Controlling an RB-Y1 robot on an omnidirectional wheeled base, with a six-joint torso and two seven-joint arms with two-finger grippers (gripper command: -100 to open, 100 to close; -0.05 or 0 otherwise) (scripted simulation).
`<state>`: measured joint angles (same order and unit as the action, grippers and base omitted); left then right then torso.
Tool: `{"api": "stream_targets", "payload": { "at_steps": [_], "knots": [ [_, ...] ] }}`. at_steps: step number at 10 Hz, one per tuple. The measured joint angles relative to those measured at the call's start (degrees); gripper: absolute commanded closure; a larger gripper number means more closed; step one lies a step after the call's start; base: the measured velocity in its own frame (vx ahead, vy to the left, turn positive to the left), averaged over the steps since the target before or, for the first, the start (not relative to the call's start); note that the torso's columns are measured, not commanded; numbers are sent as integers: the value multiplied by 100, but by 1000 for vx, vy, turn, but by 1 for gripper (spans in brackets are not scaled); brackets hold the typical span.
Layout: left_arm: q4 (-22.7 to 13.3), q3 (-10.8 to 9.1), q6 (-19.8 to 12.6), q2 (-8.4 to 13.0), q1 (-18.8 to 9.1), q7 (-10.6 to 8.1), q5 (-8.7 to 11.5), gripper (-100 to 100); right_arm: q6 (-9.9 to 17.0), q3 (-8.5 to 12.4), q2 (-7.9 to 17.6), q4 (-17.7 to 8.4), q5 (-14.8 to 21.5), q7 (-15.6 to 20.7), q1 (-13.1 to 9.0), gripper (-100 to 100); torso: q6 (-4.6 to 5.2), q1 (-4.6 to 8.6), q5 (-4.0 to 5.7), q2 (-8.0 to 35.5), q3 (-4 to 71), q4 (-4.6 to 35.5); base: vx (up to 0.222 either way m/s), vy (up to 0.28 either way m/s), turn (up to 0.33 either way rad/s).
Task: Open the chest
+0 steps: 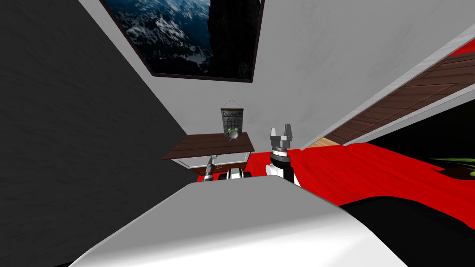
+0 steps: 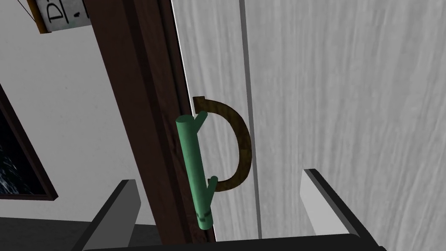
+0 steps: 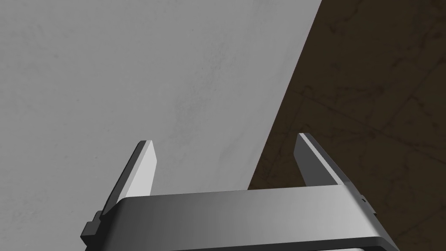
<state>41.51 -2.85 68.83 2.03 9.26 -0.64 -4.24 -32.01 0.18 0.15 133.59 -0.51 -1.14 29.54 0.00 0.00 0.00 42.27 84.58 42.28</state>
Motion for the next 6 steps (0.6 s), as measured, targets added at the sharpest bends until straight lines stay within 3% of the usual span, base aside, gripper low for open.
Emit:
{"api": "stream_targets", "payload": {
  "at_steps": [1, 5, 6],
  "knots": [
    [4, -1, -26, 2, -9, -3, 2, 100, 0, 0, 0, 0, 0, 0, 0, 0, -1, -2, -1, -3, 2, -1, 20, 10, -16],
    [-142, 18, 345, -48, 236, 29, -37, 100, 0, 1, 1, 0, 0, 0, 1, 0, 0, -8, -3, -14, 8, -5, 18, 13, -8],
    [-146, 18, 371, -48, 246, 29, -39, -100, 0, 0, 0, 0, 0, 0, 1, 0, 1, 1, 0, 1, 0, 0, 0, 0, 0]
  ]
}}
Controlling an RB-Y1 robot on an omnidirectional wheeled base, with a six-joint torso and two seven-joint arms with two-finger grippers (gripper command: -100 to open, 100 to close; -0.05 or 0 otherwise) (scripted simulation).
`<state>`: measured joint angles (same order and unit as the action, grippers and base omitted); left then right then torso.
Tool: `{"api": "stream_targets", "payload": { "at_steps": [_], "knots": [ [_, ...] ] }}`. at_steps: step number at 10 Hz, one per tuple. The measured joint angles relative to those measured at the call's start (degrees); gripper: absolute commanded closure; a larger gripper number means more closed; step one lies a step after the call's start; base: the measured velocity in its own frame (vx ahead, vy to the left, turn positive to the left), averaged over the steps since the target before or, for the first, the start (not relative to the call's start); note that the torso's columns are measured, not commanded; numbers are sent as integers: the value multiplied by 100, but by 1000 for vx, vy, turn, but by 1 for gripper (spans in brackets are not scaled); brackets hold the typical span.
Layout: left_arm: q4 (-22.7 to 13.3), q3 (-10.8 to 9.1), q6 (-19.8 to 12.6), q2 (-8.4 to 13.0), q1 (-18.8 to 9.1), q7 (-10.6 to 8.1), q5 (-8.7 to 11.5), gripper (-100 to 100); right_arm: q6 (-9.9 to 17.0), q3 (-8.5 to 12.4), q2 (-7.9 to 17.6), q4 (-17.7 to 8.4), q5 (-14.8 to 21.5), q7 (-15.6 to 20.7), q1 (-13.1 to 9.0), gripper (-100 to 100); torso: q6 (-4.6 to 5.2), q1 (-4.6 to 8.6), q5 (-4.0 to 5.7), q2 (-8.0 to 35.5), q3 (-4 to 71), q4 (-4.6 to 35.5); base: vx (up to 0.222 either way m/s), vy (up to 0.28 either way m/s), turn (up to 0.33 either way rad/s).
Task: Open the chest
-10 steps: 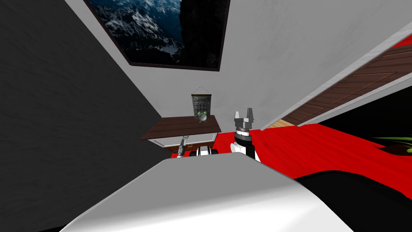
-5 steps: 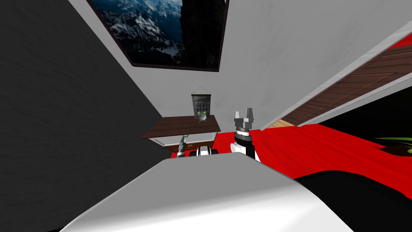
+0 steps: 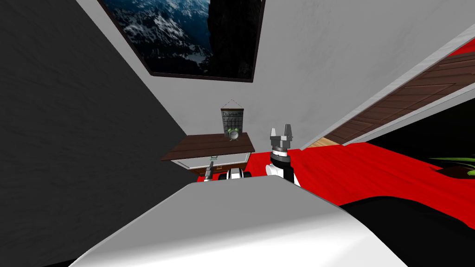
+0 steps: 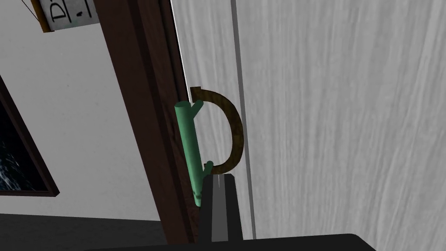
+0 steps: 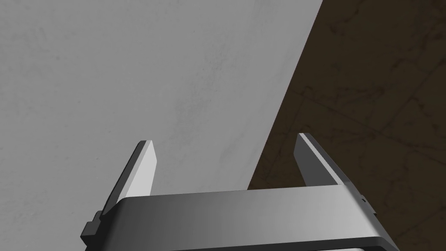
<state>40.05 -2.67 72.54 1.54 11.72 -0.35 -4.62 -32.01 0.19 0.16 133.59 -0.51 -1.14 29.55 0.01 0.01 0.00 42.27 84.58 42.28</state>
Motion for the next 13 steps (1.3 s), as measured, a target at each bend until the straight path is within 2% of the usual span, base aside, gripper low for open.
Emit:
{"api": "stream_targets", "payload": {
  "at_steps": [4, 5, 6, 8, 10, 11, 13],
  "knots": [
    [40, -2, -63, 485, -61, -6, 6, -100, 0, 0, 0, 0, 0, 0, -1, 0, -1, 2, 1, 7, -4, 2, -29, -20, 7],
    [186, 7, -177, 544, -70, -7, 4, -100, 0, -1, -1, 0, 0, 0, -1, 0, 0, 8, 2, 11, -6, 3, -77, -66, 20],
    [128, -3, -247, 542, -200, -14, 19, -100, 0, -1, -1, 0, 0, 0, -1, 0, 0, 12, 3, 10, -7, 3, -79, -61, 9],
    [407, 10, -509, 588, -219, -56, 24, -100, 0, -1, -1, 0, 0, 0, -1, 0, -1, -4, 0, 4, -3, 1, -84, -55, 14],
    [263, -4, -612, 400, -453, -41, 47, -100, 0, -1, -1, 0, 0, 0, -1, 0, -1, -5, -1, -6, 3, -2, -46, -31, 4],
    [377, 3, -681, 351, -415, -56, 45, -100, 0, 0, 0, 0, 0, 0, -1, 0, -2, -11, -2, -12, 8, -4, -10, -6, 4],
    [536, 16, -803, 115, -370, -71, 40, -100, 0, 0, 0, 0, 0, 0, 0, 0, -1, -5, -1, -7, 5, -2, -3, -2, 1]
  ]
}}
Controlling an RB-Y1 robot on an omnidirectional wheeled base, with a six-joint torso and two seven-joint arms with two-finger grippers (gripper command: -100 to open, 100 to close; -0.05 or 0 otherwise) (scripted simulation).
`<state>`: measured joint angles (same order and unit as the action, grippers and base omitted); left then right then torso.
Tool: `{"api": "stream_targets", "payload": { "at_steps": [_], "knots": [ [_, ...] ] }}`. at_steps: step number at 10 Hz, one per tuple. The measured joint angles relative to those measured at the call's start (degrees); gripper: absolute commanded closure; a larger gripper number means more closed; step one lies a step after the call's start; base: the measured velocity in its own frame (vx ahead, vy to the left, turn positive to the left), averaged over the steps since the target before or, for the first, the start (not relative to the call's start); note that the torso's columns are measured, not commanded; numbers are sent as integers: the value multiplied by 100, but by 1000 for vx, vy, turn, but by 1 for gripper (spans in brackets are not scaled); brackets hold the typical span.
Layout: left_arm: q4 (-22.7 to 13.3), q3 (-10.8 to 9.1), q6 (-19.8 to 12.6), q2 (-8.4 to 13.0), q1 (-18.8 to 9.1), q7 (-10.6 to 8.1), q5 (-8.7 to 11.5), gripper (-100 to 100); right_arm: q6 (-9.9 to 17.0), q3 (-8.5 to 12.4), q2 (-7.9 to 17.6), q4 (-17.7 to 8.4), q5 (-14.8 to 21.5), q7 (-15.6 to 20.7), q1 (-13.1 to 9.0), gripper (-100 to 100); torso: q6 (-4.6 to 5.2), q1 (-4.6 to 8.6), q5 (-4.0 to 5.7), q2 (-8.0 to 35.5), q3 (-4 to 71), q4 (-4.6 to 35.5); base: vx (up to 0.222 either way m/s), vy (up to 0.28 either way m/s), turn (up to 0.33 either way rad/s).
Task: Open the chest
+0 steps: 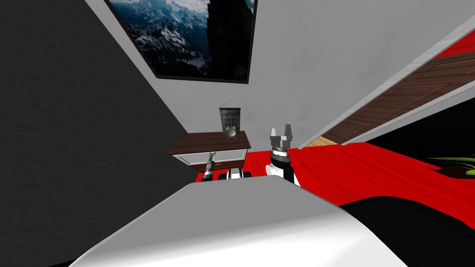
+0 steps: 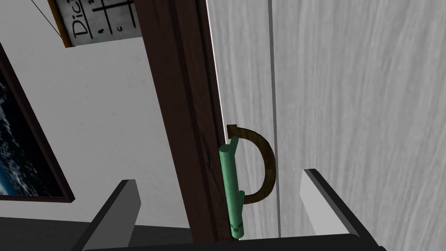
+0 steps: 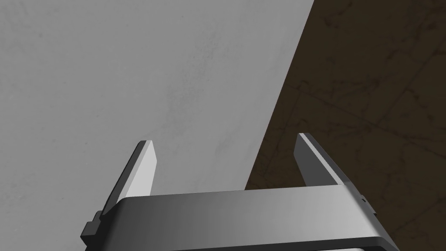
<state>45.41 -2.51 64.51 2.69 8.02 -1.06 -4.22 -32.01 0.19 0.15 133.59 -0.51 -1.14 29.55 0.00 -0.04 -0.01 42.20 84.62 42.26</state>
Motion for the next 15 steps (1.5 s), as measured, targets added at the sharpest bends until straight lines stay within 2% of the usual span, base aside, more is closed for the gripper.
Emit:
{"api": "stream_targets", "payload": {
  "at_steps": [1, 5, 6, 8, 10, 14, 15],
  "knots": [
    [10, 1, -17, -13, 0, -3, 0, -100, 0, 0, 0, 0, 0, 0, 0, 0, -1, 2, 1, 5, -4, 1, -3, -6, 12],
    [91, -28, -372, 32, -296, -19, 39, -100, 0, 0, 0, 0, 0, 0, 0, 0, 0, 4, 1, 9, -6, 3, -2, -8, 5],
    [93, -30, -391, 34, -304, -21, 40, 100, 0, 0, 0, 0, 0, 0, 0, 0, -1, 2, 1, 9, -6, 2, 5, 8, -16],
    [57, -7, -241, 2, -113, -14, 15, 100, 0, 0, 0, 0, 0, 0, 0, 0, -4, 8, 12, 22, -8, 17, 5, 12, -11],
    [45, 6, -132, -8, -51, -18, 4, 100, 0, 0, 0, 0, 0, 0, 0, 0, -3, 9, 9, 17, -11, 11, -44, -6, 19],
    [209, 23, -417, 53, -143, -87, -3, 100, 1, 0, 0, -1, 0, 0, -2, 0, -8, 12, 18, 48, -25, 31, -174, -23, 23],
    [416, 46, -576, 67, -58, -118, -17, 100, 0, 0, 0, -1, 0, 0, -2, 0, -8, 28, 31, 43, -18, 43, -126, -22, 33]
  ]
}}
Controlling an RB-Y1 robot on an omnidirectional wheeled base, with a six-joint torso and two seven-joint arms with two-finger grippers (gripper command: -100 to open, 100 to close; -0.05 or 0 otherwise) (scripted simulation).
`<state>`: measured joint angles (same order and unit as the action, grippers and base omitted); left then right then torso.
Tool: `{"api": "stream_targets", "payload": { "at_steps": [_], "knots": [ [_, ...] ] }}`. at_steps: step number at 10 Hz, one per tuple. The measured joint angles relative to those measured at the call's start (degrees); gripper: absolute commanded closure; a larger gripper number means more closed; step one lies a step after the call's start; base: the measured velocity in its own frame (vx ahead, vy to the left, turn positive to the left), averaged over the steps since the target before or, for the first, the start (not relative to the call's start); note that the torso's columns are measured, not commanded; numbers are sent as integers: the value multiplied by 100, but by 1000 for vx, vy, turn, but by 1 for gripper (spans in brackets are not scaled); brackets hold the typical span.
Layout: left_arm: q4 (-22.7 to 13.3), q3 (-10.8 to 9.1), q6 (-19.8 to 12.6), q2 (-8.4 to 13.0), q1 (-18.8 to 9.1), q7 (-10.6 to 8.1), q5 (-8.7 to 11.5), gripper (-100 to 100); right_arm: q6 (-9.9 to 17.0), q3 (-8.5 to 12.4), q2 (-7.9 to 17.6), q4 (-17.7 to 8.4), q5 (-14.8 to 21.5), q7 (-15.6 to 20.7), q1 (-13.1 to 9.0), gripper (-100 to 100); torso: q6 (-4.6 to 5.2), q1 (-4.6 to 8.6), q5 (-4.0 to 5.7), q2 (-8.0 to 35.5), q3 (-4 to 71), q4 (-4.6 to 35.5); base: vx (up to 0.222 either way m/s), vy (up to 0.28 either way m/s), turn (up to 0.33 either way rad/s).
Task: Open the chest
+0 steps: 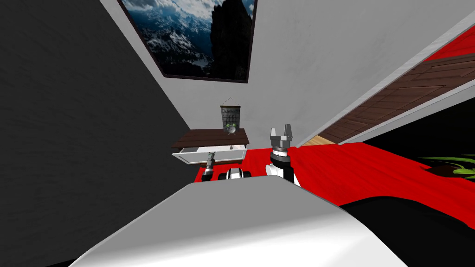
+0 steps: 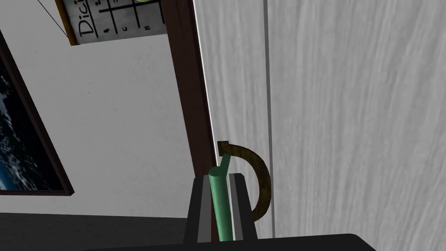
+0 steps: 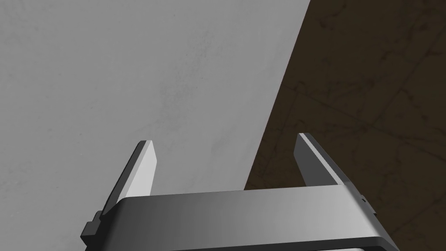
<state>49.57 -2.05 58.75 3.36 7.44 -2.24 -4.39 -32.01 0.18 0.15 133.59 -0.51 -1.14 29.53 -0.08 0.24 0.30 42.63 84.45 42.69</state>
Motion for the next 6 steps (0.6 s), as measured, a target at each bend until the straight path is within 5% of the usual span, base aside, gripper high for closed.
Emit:
{"api": "stream_targets", "payload": {
  "at_steps": [2, 5, 6],
  "knots": [
    [-71, -9, -64, 3, -53, -4, 5, 100, 0, 0, 0, 0, 0, 0, 1, 0, 8, -4, -6, -33, 16, -13, -84, -2, 11],
    [0, 20, -16, 29, -4, -46, -21, 100, 0, 0, 0, 0, 0, 0, -1, 0, -1, -13, -15, 19, -15, -14, -206, -6, 26],
    [94, 41, -43, 36, 55, -67, -38, -100, 0, 0, 0, 0, 0, 0, -1, 0, -5, -13, -7, 24, -16, -4, -142, 0, 8]
  ]
}}
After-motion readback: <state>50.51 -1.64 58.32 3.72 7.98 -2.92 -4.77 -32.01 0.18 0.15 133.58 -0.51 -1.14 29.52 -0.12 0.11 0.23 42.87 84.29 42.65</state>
